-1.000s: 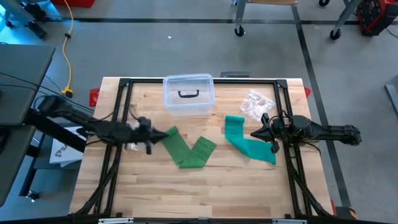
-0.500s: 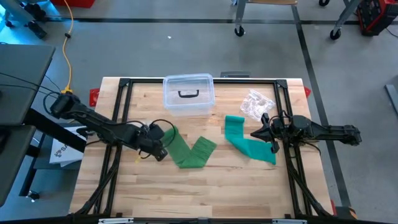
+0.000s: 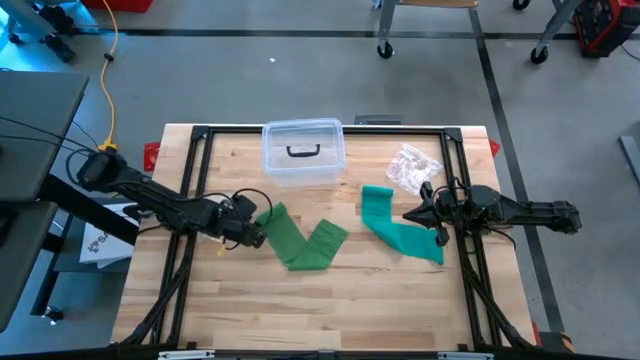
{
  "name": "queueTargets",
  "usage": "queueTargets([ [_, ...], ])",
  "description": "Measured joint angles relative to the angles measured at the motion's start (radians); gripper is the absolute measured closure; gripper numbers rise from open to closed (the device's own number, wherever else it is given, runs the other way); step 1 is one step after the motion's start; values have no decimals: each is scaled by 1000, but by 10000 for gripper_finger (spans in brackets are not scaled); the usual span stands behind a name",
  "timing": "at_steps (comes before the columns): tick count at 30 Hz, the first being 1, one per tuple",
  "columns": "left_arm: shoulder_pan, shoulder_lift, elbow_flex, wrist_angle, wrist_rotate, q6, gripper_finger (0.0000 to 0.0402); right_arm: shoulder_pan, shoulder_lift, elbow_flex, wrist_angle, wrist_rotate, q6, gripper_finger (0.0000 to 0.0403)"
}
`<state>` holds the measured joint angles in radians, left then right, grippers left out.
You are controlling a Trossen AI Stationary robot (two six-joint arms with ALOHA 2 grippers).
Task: Roll bandage
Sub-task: Roll the green bandage
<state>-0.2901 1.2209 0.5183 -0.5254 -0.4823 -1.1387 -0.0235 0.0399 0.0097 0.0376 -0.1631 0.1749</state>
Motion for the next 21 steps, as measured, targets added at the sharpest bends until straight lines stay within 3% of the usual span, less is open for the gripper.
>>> queueTargets([
  [11,61,-1,-101,169,9,74,180,0,0,0,0,0,0,403],
  [21,30,-38,-103,165,21,77,180,0,0,0,0,0,0,403],
])
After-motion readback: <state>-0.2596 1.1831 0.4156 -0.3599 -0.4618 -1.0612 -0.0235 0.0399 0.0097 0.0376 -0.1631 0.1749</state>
